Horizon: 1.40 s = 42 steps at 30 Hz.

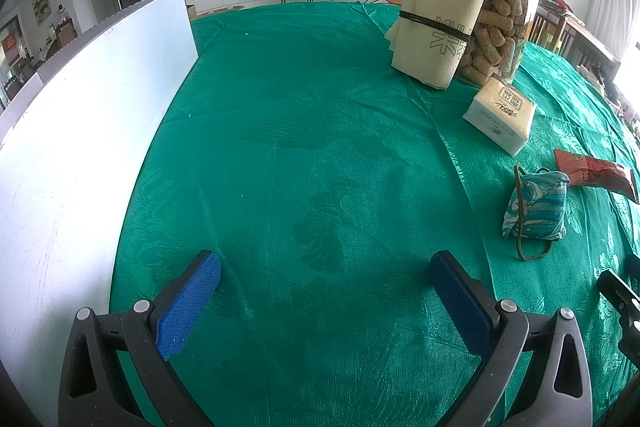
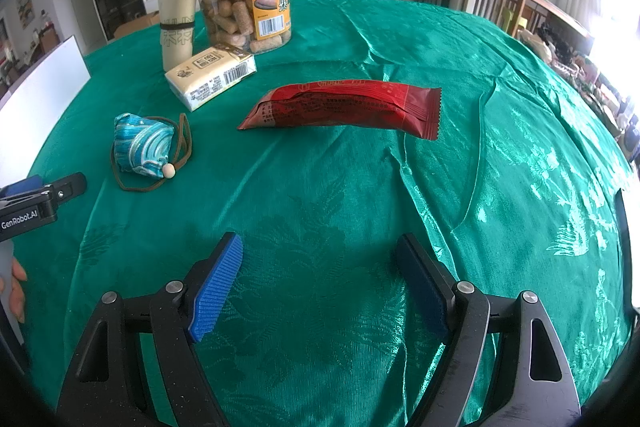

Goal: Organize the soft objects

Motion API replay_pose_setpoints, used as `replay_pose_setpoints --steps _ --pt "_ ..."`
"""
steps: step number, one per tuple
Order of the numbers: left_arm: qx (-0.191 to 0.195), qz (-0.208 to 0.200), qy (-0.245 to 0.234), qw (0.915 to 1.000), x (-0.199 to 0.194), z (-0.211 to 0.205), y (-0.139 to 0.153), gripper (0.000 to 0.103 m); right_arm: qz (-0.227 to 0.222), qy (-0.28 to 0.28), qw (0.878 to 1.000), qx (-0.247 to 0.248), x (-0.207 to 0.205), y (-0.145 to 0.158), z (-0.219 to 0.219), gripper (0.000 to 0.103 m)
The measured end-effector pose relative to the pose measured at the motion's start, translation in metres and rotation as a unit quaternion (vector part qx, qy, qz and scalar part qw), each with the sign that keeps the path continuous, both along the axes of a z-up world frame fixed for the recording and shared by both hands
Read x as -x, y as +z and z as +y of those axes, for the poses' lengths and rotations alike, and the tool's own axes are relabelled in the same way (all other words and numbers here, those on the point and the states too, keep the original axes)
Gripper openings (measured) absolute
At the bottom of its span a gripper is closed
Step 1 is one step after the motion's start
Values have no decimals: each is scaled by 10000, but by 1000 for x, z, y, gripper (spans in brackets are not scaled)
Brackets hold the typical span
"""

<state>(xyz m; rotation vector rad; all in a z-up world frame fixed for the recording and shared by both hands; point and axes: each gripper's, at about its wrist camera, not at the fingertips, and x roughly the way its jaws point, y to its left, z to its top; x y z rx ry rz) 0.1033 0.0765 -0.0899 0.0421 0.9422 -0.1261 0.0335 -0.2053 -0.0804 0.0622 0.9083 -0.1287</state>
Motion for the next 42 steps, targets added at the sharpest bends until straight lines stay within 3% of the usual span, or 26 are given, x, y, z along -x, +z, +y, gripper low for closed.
replay_pose_setpoints --steps 13,20,25,30,33,38,42 --pt "-2 1 1 10000 0 0 0 103 2 9 10000 -6 0 0 0 82" --pt "0 0 1 10000 0 0 0 103 216 -62 9997 -68 -5 2 2 83" --pt "-1 1 1 10000 0 1 0 103 344 -395 9985 -139 -57 3 -23 82" --pt "-1 1 1 10000 -1 0 -1 103 460 -1205 9912 -295 -106 3 -91 81" --pt "-1 2 1 10000 -1 0 -1 103 544 -1163 9910 -371 -90 4 -97 81" --pt "-1 2 1 10000 -1 0 -1 103 208 -772 9967 -163 -29 1 -66 82" --pt "-2 2 1 10000 -1 0 -1 103 138 -701 9974 -6 -28 -1 -58 82"
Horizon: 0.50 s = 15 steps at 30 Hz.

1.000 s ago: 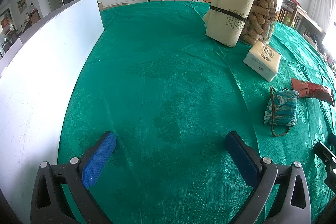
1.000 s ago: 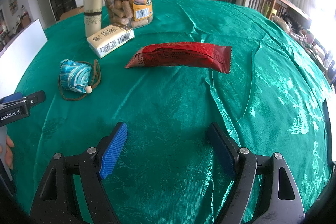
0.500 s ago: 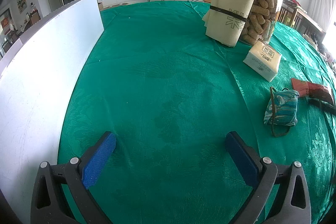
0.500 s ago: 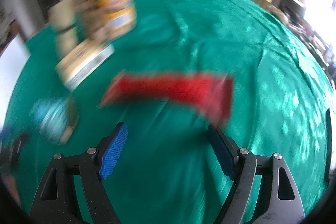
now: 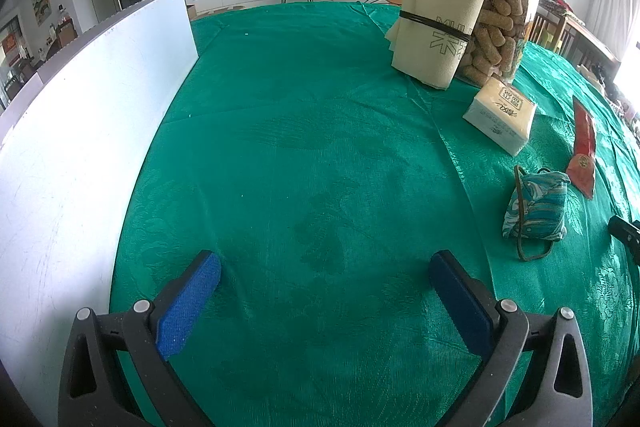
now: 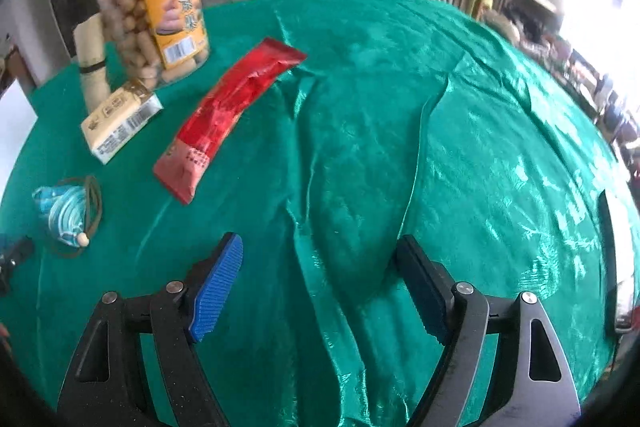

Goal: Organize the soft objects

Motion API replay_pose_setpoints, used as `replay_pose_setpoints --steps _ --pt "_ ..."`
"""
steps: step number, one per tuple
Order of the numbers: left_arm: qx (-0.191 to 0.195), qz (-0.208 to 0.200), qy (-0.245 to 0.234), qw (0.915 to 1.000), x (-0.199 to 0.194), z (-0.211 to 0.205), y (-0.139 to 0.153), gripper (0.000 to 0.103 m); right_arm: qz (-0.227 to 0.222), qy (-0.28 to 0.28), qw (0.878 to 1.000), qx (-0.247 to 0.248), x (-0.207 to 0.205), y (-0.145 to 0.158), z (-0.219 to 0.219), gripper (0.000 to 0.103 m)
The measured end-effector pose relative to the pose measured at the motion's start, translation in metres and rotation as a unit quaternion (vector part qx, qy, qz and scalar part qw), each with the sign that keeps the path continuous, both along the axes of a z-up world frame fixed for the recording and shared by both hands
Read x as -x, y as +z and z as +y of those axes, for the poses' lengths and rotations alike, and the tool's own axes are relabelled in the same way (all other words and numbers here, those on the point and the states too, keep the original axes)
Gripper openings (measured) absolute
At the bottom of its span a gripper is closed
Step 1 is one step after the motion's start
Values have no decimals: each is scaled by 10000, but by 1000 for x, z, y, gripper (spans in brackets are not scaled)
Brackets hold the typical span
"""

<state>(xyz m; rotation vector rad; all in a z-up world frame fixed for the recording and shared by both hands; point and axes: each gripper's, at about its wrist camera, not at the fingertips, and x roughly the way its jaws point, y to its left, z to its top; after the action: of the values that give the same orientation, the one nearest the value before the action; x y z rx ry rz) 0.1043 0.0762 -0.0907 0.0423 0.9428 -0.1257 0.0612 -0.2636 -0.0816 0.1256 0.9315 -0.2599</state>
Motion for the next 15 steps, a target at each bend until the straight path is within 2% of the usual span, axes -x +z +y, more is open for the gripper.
replay_pose_setpoints --steps 3,15 --pt "0 0 0 10000 0 0 0 103 -114 -15 9999 -7 0 -1 -1 83" --pt "-1 1 0 10000 0 0 0 103 -120 -15 9999 15 -1 0 -2 83"
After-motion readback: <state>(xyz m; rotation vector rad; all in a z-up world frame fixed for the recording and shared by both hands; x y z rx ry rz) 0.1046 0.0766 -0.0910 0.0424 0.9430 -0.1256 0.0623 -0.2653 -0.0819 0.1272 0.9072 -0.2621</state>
